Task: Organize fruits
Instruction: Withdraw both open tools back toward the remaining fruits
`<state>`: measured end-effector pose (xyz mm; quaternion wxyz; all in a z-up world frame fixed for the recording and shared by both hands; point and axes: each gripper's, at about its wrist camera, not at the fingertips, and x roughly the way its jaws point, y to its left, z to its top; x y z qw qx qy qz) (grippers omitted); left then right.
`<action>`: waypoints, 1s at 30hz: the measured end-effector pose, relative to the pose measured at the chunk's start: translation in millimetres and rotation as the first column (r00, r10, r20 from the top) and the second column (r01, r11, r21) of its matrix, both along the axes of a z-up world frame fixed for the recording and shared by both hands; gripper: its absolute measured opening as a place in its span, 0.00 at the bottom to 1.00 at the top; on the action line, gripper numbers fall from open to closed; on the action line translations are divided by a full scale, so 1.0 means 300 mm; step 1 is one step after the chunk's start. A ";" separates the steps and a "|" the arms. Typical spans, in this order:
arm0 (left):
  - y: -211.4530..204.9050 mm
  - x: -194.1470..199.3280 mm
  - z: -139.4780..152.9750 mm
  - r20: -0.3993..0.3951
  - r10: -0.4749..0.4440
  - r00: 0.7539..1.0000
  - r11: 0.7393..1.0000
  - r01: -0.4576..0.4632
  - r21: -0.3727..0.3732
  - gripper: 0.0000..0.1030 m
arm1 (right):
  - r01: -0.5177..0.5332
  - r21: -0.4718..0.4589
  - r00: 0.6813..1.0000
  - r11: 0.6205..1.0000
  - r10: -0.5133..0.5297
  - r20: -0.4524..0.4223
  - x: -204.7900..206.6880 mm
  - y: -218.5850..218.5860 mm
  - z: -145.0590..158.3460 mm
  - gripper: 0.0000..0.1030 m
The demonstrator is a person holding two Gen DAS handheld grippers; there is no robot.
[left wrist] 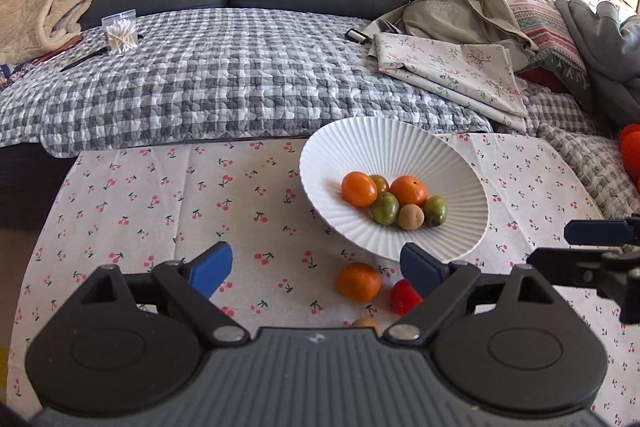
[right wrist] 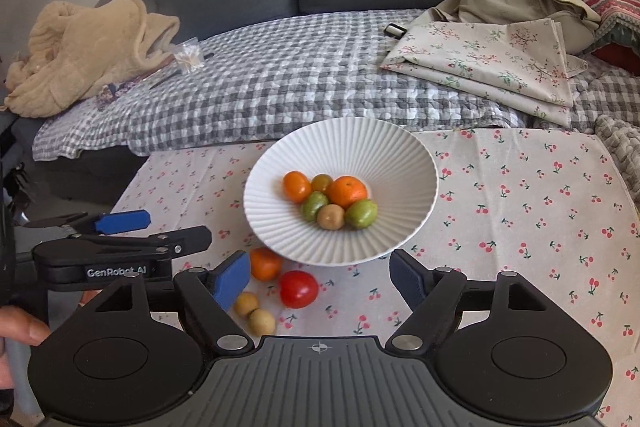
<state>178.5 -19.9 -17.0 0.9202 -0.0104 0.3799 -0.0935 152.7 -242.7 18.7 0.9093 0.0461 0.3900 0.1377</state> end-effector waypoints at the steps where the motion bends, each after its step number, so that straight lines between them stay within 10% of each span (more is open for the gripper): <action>1: 0.004 -0.010 0.006 -0.003 0.002 1.000 1.000 -0.002 0.003 0.91 | -0.004 0.003 1.000 1.000 0.004 0.003 -0.016 0.005 0.008 0.82; 30: 0.039 -0.049 -0.116 -0.117 -0.039 0.992 0.999 0.038 -0.006 0.98 | -0.009 -0.031 0.995 0.999 0.006 -0.101 -0.039 -0.003 -0.118 0.95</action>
